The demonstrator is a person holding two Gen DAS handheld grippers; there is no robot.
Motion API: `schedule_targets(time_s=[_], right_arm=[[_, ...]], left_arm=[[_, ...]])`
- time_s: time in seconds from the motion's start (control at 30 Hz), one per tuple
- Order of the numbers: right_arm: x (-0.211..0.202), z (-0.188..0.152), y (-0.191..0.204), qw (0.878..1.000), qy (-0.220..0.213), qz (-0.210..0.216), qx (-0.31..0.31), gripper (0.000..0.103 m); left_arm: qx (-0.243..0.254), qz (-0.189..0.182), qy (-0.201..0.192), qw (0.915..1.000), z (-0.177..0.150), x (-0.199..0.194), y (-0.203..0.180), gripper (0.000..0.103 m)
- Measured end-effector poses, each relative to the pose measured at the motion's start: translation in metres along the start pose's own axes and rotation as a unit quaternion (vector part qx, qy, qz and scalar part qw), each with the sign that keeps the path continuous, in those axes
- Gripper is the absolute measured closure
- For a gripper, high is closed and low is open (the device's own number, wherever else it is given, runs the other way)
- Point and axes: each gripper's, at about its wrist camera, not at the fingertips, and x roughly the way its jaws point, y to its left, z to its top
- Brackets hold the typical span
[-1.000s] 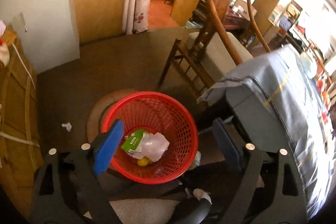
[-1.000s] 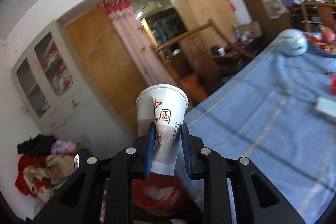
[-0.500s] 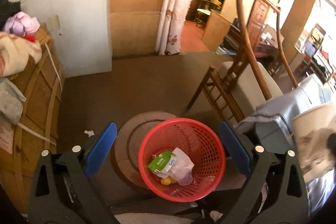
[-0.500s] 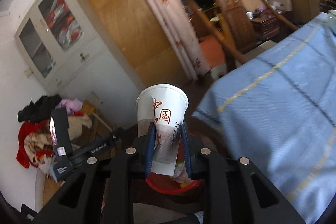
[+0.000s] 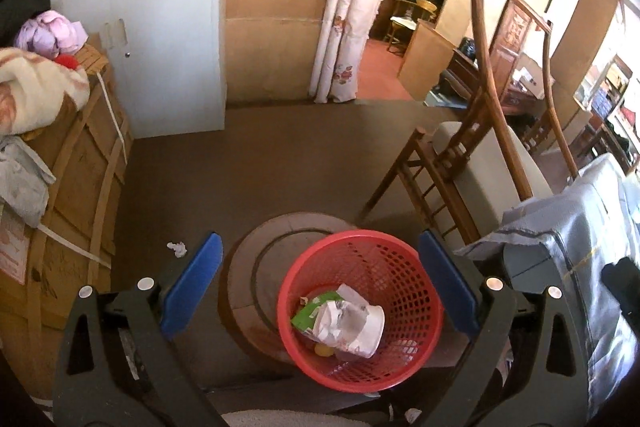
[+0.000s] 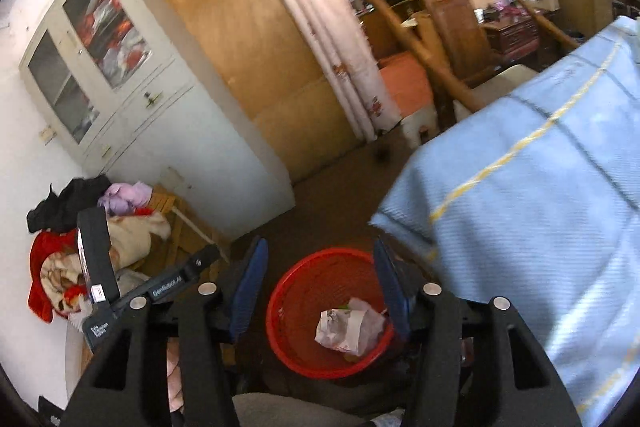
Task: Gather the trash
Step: 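Drop the plastic cup into the red basket with the left tool while the right tool drops the paper cup, then move both tools back over the table toward the white medicine box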
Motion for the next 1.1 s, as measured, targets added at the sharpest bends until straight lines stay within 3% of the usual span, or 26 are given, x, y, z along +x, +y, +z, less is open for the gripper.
schedule_targets(time_s=[0.2,0.57,0.93,1.1], right_arm=[[-0.035,0.0,-0.011,0.999,-0.04,-0.022,0.007,0.042],[-0.127,-0.019,-0.025,0.988,-0.136,-0.079,0.008,0.02],[-0.243,-0.06,-0.072,0.952,-0.248,-0.17,0.053,0.008],[-0.294,-0.085,-0.114,0.929,-0.279,-0.223,0.094,0.007]], left_arm=[[0.026,-0.017,-0.004,0.9995,-0.006,-0.011,-0.016,0.008],[0.096,-0.053,-0.034,0.9934,-0.022,-0.049,-0.06,0.007],[0.188,-0.078,-0.049,0.9777,-0.053,-0.077,-0.117,0.007],[0.24,-0.117,-0.03,0.9631,-0.068,-0.079,-0.165,0.007]])
